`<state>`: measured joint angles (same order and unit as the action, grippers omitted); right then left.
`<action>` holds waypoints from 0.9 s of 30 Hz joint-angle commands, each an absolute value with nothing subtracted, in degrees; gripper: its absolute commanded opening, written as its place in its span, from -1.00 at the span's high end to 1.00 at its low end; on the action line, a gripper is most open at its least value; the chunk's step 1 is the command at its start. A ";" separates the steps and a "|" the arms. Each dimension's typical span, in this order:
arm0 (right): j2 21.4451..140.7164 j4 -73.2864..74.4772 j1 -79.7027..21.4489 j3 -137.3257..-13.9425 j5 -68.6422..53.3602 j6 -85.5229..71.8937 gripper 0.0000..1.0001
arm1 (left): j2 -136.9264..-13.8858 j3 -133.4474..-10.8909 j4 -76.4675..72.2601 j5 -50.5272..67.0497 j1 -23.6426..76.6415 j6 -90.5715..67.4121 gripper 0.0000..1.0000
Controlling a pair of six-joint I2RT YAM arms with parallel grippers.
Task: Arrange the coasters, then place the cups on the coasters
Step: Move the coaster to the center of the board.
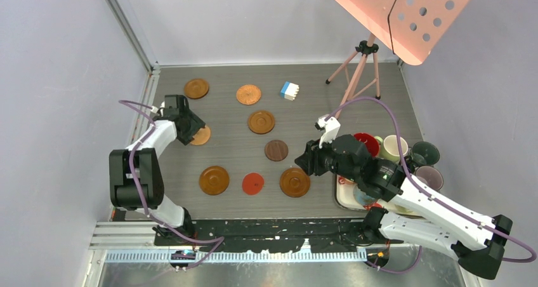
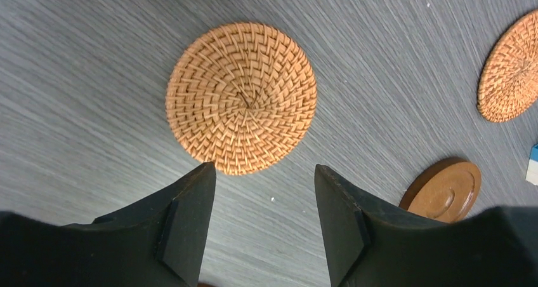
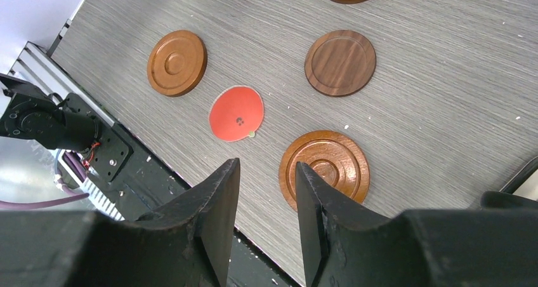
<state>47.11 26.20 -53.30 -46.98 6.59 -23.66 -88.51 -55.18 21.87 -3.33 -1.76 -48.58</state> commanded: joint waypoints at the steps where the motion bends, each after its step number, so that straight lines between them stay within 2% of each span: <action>1: 45.87 25.95 -53.53 -48.98 7.45 -22.18 0.11 | -90.64 -57.95 16.23 -0.61 -2.89 -48.27 -0.23; 21: 43.21 27.51 -53.53 -48.25 10.79 -20.99 0.11 | -98.70 -58.03 11.82 7.43 -3.19 -53.15 -0.24; 27: 42.32 27.73 -53.59 -47.72 11.41 -20.92 0.11 | -97.61 -56.85 13.02 7.61 -3.00 -52.56 -0.24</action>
<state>43.62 28.69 -53.30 -47.00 9.85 -21.82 -98.43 -57.49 13.91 6.33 -3.03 -52.34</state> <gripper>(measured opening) 0.446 0.621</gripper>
